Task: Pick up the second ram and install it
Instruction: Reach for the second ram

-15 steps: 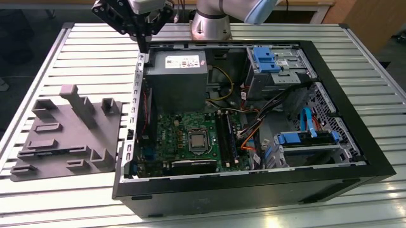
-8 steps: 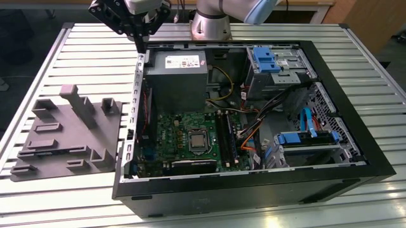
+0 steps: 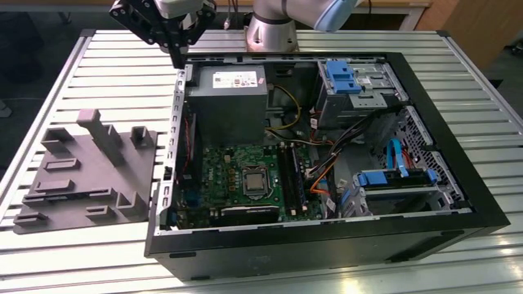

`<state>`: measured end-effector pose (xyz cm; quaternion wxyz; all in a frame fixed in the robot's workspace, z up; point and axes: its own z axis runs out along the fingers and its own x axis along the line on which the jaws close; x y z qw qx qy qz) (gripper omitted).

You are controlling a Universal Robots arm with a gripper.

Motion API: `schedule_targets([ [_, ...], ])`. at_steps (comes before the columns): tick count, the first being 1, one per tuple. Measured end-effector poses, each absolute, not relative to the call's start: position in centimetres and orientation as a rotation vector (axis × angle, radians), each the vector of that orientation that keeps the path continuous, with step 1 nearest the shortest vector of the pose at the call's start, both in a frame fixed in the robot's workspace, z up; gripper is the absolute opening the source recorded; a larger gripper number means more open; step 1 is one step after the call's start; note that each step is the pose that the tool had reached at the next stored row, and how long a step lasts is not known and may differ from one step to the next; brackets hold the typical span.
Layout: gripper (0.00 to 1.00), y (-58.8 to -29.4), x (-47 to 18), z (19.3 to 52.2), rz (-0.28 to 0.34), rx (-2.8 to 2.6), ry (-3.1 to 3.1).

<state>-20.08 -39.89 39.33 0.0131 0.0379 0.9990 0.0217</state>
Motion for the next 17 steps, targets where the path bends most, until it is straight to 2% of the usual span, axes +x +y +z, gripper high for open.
schedule_targets([
  [17, 0.11, -39.9, -21.4, 39.3, 0.068, 0.118, 3.112],
])
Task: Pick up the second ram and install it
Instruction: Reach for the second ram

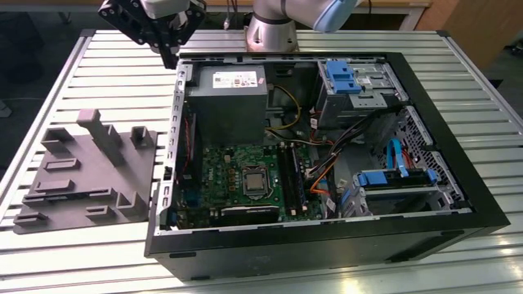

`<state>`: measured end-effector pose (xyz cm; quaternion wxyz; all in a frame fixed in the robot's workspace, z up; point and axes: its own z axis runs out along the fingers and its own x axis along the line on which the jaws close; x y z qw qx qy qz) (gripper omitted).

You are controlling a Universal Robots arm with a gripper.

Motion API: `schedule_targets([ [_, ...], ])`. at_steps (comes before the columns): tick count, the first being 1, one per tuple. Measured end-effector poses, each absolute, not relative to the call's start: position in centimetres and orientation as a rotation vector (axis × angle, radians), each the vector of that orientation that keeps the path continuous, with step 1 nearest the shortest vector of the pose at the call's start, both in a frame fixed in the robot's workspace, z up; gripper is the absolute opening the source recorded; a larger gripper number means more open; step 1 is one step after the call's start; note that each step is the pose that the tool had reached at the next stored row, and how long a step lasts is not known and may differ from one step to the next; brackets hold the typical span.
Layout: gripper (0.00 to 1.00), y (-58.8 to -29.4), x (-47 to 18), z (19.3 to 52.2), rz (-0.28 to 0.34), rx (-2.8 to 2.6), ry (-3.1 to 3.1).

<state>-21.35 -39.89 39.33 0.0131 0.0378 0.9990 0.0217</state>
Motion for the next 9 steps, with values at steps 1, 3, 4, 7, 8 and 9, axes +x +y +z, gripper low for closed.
schedule_targets([
  [1, 0.11, -39.9, -21.44, 39.33, 0.068, 0.118, 3.112],
  [3, 0.11, -39.9, -21.61, 39.33, 0.068, 0.118, 3.112],
  [4, 0.11, -39.89, -21.7, 39.33, 0.068, 0.118, 3.112],
  [7, 0.11, -39.89, -21.96, 39.33, 0.068, 0.118, 3.112],
  [8, 0.11, -39.89, -22.04, 39.33, 0.068, 0.118, 3.112],
  [9, 0.11, -39.89, -22.13, 39.33, 0.068, 0.118, 3.112],
])
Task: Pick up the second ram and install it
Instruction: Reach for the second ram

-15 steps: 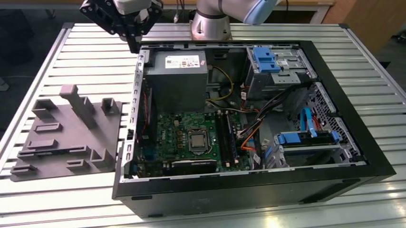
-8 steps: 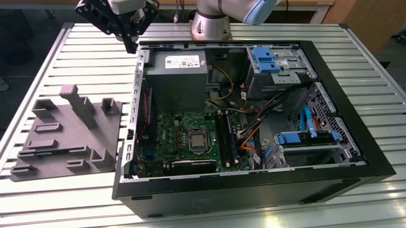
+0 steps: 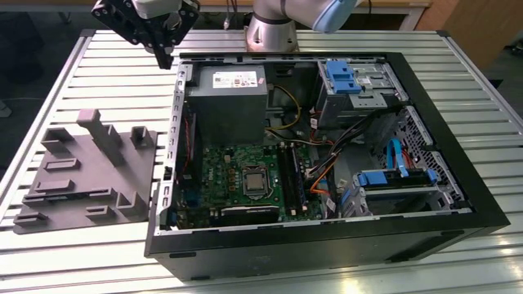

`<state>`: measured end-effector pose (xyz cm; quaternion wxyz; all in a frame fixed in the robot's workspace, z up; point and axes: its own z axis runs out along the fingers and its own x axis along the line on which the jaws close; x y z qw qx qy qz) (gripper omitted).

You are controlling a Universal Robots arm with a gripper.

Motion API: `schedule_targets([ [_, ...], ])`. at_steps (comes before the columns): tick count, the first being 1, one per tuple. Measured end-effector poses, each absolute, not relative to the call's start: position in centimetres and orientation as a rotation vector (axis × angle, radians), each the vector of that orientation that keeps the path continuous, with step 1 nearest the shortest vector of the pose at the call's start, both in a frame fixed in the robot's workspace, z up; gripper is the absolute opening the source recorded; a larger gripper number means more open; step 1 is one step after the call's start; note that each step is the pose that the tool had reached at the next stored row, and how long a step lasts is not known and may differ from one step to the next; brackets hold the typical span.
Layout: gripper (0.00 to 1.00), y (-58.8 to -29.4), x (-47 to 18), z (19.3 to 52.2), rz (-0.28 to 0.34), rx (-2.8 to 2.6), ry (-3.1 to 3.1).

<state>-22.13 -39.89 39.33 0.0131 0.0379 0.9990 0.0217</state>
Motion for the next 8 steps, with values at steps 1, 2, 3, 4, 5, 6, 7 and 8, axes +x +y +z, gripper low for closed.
schedule_targets([
  [1, 0.11, -39.89, -22.22, 39.33, 0.068, 0.118, 3.112],
  [2, 0.11, -39.89, -22.31, 39.33, 0.068, 0.118, 3.112],
  [3, 0.11, -39.89, -22.39, 39.33, 0.068, 0.118, 3.112],
  [4, 0.11, -39.89, -22.48, 39.33, 0.068, 0.118, 3.112],
  [5, 0.11, -39.89, -22.57, 39.33, 0.068, 0.118, 3.112],
  [6, 0.11, -39.89, -22.67, 39.33, 0.068, 0.118, 3.112],
  [7, 0.11, -39.89, -22.78, 39.33, 0.068, 0.118, 3.113],
  [8, 0.11, -39.89, -22.88, 39.33, 0.068, 0.118, 3.113],
])
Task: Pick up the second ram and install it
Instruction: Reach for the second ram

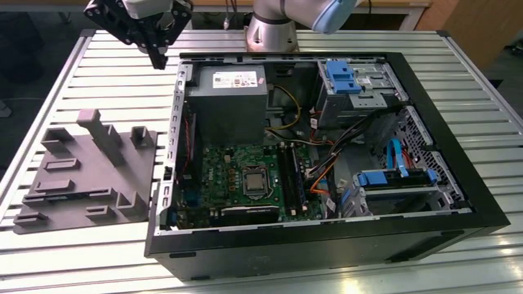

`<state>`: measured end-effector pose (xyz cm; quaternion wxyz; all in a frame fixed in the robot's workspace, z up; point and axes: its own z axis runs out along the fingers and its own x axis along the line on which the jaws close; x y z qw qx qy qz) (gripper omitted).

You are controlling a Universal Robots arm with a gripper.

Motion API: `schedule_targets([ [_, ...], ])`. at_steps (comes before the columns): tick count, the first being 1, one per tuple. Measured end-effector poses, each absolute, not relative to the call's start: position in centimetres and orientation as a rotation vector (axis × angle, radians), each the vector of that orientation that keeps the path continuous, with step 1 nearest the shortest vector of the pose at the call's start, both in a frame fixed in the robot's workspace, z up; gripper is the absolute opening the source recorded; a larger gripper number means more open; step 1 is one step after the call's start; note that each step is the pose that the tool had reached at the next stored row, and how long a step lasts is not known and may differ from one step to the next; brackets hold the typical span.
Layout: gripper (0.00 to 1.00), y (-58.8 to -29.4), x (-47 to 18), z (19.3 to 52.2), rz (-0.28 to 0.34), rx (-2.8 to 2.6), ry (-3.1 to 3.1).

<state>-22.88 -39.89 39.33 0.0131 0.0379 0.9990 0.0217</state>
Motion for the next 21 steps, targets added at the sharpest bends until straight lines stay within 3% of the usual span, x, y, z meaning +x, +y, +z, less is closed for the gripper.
schedule_targets([
  [21, 0.11, -39.9, -25.7, 39.3, 0.068, 0.118, 3.112],
])
